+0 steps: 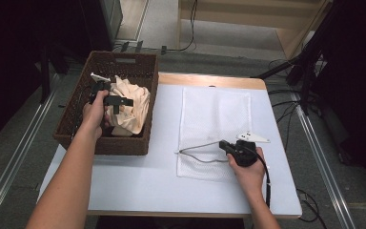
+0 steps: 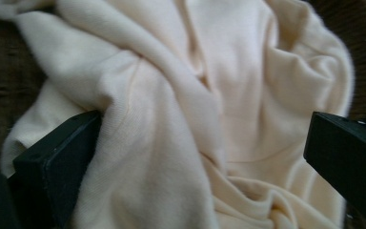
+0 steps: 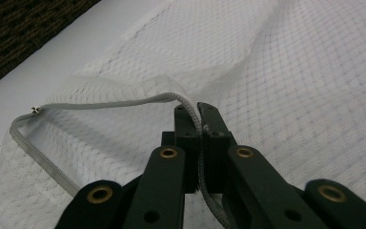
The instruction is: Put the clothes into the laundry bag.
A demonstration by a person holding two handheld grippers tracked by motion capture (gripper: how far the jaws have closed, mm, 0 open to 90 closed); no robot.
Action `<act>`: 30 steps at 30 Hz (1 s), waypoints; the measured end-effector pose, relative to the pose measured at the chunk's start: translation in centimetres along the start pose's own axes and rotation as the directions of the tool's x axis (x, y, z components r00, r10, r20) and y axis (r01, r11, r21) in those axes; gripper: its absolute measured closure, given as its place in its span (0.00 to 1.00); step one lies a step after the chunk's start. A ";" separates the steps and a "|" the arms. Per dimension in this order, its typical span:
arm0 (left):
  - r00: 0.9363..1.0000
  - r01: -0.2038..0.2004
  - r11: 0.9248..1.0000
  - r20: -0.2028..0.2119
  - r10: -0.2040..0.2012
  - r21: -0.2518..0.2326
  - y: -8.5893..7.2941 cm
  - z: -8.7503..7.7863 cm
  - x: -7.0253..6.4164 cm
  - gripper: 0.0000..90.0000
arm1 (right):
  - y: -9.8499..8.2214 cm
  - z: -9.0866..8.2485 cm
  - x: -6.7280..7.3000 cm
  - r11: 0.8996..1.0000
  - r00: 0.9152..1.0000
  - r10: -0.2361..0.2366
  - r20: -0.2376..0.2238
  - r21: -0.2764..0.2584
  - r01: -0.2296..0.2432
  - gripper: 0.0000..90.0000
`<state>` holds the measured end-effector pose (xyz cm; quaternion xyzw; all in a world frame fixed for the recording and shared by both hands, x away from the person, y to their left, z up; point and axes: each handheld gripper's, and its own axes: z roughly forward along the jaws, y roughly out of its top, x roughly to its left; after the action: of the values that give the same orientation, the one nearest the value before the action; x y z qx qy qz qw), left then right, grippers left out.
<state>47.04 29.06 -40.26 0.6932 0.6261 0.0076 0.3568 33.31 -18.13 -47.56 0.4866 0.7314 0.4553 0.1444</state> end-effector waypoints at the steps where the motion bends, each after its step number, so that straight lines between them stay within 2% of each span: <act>1: 1.000 -0.002 1.000 -0.001 0.002 0.001 0.0 0.1 -0.1 0.00 | 0.0 0.0 0.0 1.000 1.000 0.002 -0.001 0.001 -0.002 0.99; 2: 1.000 -0.002 1.000 -0.001 0.002 0.001 0.0 0.1 -0.1 0.00 | 0.0 0.1 0.1 1.000 1.000 0.000 -0.002 0.003 0.000 0.99; 5: 0.998 -0.039 0.998 -0.038 0.041 0.051 0.2 0.6 -0.8 0.00 | -0.1 0.2 0.2 1.000 1.000 -0.002 -0.002 0.005 0.002 0.99; 7: 0.995 -0.076 0.993 -0.052 0.081 0.096 0.3 1.2 -1.6 0.00 | -0.1 0.3 0.2 1.000 1.000 -0.004 -0.002 0.010 0.004 0.99; 9: 0.993 -0.106 0.988 -0.045 0.111 0.114 0.3 1.8 -2.3 0.00 | -0.1 0.4 0.3 1.000 1.000 -0.003 -0.003 0.012 0.003 0.99; 12: 0.990 -0.108 0.985 -0.072 0.118 0.133 0.4 2.4 -2.8 0.00 | -0.2 0.5 0.2 1.000 1.000 -0.003 -0.003 0.014 0.003 0.99; 14: 0.987 -0.114 0.981 -0.094 0.130 0.159 0.5 2.9 -3.0 0.00 | -0.2 0.5 0.2 1.000 1.000 -0.003 -0.005 0.014 0.004 0.99; 16: 0.982 -0.111 0.977 -0.129 0.136 0.183 0.5 3.3 -3.1 0.00 | -0.2 0.5 0.2 1.000 1.000 -0.004 -0.004 0.017 0.004 0.99; 18: 0.974 -0.106 0.973 -0.174 0.143 0.205 0.4 3.9 -3.3 0.00 | -0.2 0.6 0.2 1.000 1.000 -0.006 -0.004 0.017 0.006 0.99; 20: 0.966 -0.128 0.968 -0.193 0.170 0.214 0.3 4.3 -3.5 0.00 | -0.2 0.6 0.2 1.000 1.000 -0.005 -0.004 0.020 0.005 0.99; 23: 0.945 -0.182 0.961 -0.232 0.230 0.209 -0.3 4.9 -3.7 0.00 | -0.3 0.6 0.2 1.000 1.000 -0.010 -0.001 0.020 0.010 0.99; 25: 0.925 -0.212 0.953 -0.271 0.267 0.218 -0.6 5.3 -4.0 0.00 | -0.3 0.6 0.2 1.000 1.000 -0.010 -0.001 0.020 0.010 0.99; 26: 0.917 -0.221 0.949 -0.282 0.281 0.226 -0.7 5.4 -4.1 0.00 | -0.3 0.6 0.2 1.000 1.000 -0.009 -0.002 0.021 0.009 0.99; 28: 0.892 -0.244 0.935 -0.319 0.320 0.256 -0.9 5.6 -4.3 0.02 | -0.4 0.6 0.2 1.000 1.000 -0.011 -0.002 0.020 0.011 0.99; 29: 0.868 -0.267 0.925 -0.349 0.353 0.270 -1.0 5.8 -4.4 0.08 | -0.4 0.6 0.2 1.000 1.000 -0.012 -0.001 0.021 0.012 0.99; 30: 0.863 -0.272 0.922 -0.354 0.360 0.276 -1.0 5.7 -4.6 0.12 | -0.4 0.6 0.3 1.000 1.000 -0.014 0.000 0.023 0.014 0.99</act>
<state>47.81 22.26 -43.06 0.8053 0.5595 0.1388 0.1383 33.36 -17.62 -48.17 0.4832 0.7400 0.4458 0.1422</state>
